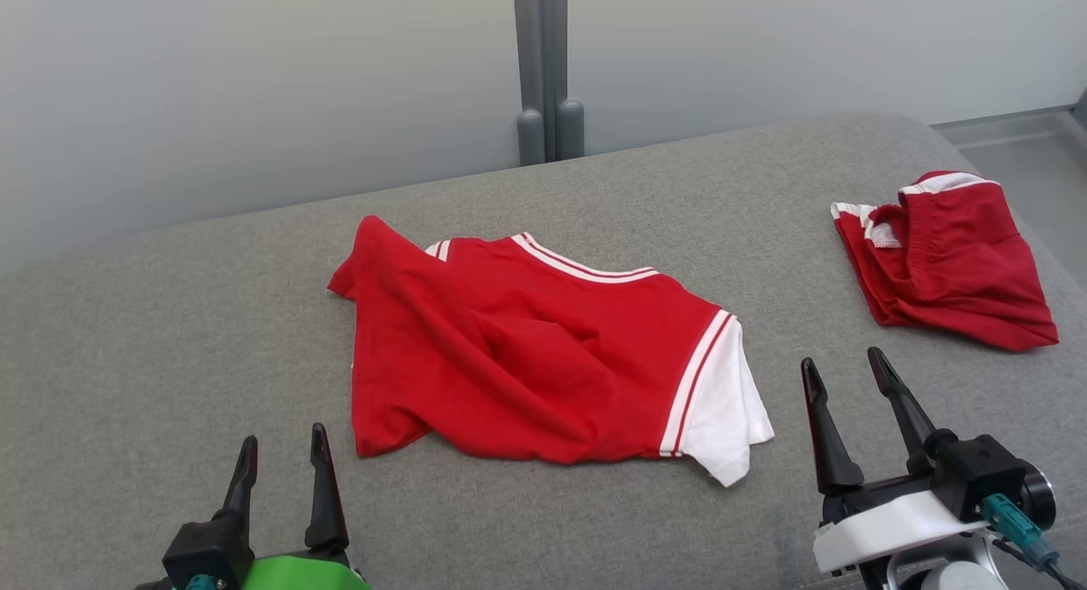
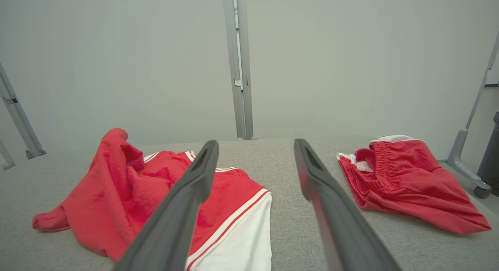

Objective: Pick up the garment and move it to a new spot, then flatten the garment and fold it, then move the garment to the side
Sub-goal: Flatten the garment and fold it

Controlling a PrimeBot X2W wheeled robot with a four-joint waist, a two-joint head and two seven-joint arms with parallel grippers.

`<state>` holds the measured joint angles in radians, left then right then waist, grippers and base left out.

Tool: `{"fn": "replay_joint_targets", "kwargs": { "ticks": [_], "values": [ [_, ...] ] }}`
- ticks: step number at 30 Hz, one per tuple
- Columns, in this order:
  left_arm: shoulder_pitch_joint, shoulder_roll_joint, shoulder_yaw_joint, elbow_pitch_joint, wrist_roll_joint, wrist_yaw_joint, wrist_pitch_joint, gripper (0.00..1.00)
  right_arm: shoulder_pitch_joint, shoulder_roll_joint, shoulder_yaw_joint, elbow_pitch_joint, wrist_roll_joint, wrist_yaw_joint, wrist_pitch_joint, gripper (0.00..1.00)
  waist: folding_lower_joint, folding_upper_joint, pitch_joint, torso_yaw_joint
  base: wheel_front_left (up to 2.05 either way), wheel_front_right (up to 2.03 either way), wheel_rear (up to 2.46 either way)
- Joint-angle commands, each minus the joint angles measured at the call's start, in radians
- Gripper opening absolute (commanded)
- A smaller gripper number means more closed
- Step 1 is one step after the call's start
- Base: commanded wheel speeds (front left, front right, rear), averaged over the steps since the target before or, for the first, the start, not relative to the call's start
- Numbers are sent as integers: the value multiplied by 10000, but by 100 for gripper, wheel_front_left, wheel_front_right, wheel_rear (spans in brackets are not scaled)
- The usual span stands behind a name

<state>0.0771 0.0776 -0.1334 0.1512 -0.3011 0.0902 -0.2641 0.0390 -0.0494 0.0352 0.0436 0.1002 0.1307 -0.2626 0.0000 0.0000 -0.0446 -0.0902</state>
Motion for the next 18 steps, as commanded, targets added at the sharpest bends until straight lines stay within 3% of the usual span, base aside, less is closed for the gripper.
{"fn": "replay_joint_targets", "kwargs": {
  "ticks": [1, 18],
  "values": [
    [123, -18, 46, 4, 82, -42, 1, 100, -27, -24, -6, 38, -77, 0, -27, 100, 0, 0, 12, 9, 0, 0, 0],
    [248, -132, 298, -73, 262, -90, 1, 100, -271, -26, 63, 172, -86, 0, -27, 100, 0, 0, 57, 141, 0, 0, 0]
  ]
}}
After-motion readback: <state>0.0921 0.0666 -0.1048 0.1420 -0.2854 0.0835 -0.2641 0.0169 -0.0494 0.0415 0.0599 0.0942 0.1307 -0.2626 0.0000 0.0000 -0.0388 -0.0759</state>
